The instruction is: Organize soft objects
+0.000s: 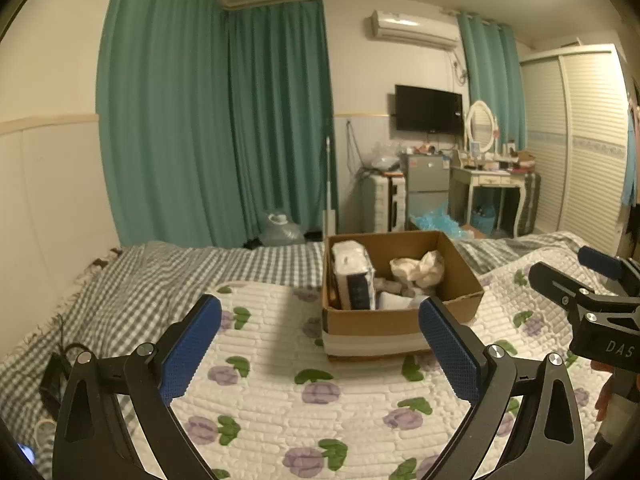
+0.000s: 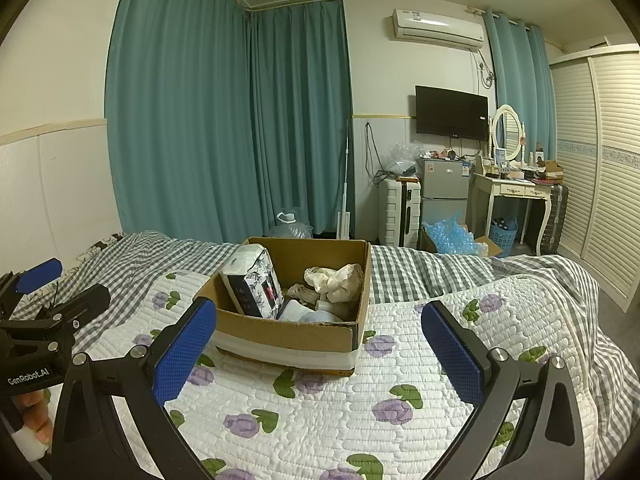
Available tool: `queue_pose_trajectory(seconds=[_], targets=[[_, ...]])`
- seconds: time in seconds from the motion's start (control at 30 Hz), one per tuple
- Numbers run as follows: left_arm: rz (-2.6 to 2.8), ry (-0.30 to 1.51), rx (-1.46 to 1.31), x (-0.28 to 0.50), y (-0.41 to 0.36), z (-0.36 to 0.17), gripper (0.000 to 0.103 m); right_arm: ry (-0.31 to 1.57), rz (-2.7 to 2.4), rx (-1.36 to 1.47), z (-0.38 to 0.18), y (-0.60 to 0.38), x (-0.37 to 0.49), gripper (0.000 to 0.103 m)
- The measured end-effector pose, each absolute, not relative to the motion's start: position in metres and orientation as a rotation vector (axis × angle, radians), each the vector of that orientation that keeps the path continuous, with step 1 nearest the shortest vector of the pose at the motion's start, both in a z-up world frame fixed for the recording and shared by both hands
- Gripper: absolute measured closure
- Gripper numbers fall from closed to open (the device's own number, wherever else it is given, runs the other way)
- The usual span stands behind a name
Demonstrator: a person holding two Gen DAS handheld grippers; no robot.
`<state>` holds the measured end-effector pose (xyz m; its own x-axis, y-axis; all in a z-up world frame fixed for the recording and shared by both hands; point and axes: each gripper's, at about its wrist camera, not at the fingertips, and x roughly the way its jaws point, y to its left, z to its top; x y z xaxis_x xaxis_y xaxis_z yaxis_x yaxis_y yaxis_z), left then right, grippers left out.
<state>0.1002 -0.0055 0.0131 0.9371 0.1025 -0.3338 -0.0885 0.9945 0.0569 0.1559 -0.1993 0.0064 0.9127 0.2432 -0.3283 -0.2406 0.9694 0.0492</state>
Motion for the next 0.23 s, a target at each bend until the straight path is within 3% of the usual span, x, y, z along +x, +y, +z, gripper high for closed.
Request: queue_pose_trajectory(seconds=[0.23], targets=[[0.092,0.344,0.044,0.0989,-0.0093,0.0135,0.002,0.338,0.249,0.006,0.0044,-0.1997,0.1543,0.0]])
